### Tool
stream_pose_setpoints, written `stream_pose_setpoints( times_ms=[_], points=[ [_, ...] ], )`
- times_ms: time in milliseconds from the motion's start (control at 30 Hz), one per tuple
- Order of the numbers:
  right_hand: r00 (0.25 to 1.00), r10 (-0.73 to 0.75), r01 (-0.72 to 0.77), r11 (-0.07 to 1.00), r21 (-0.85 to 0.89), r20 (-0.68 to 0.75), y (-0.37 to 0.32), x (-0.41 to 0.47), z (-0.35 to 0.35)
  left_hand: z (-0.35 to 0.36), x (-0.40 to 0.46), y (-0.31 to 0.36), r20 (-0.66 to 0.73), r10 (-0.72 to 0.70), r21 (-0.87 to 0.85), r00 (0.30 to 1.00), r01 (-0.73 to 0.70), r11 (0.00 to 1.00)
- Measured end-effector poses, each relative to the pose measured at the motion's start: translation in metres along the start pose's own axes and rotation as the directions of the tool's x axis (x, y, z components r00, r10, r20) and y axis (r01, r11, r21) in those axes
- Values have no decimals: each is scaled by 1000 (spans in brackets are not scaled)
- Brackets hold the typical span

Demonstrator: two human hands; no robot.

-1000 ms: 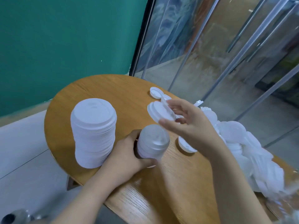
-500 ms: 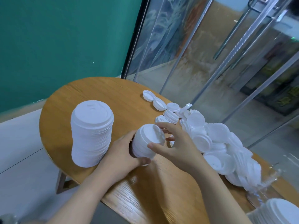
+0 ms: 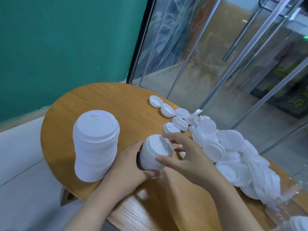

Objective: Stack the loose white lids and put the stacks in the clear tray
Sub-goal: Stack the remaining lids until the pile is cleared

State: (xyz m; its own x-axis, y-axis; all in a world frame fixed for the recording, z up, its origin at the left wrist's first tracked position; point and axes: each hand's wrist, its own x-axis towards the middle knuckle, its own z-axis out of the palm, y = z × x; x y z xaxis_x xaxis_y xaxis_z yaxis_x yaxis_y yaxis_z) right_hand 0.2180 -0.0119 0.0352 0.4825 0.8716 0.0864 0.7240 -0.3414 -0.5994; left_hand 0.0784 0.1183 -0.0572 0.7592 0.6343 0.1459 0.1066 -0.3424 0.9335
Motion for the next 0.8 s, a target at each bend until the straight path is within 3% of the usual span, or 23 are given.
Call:
stream_pose_setpoints(
  times_ms=[167, 467, 800],
  points=[
    [984, 62, -39, 990, 133, -170, 15, 49, -22, 5, 5, -1, -41, 12, 13, 999, -12, 1000],
    [979, 149, -187, 928, -321, -140, 80, 172, -16, 15, 23, -6, -126, 8, -12, 992, -10, 1000],
    [966, 218, -257, 866, -428, -139, 101, 219, 7, 15, 35, -14, -126, 29, -17, 992, -31, 999]
  ],
)
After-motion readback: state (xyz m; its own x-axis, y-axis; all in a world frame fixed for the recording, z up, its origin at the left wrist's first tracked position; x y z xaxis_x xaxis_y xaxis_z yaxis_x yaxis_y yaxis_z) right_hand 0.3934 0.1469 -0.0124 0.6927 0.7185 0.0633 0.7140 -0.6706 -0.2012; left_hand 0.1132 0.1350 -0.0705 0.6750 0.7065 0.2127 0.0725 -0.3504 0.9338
